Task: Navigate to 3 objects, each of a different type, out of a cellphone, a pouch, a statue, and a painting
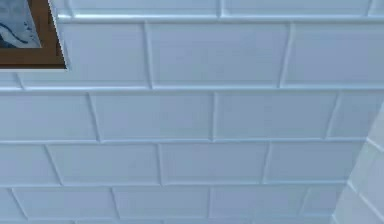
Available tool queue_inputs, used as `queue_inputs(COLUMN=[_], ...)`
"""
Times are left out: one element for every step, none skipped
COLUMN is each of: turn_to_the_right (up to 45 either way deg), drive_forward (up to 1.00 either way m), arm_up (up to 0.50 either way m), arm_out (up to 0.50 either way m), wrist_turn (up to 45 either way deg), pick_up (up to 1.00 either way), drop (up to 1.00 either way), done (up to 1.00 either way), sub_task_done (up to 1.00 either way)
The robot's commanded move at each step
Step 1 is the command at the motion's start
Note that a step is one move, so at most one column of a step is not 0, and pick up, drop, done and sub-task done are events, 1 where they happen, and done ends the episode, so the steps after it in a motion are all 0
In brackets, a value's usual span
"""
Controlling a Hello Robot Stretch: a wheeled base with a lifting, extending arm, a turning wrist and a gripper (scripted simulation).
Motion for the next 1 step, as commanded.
queue_inputs(turn_to_the_right=[-45.0], drive_forward=[0.00], arm_up=[0.00], arm_out=[0.00], wrist_turn=[0.0], pick_up=[0.00], drop=[0.00], done=[0.00], sub_task_done=[0.00])
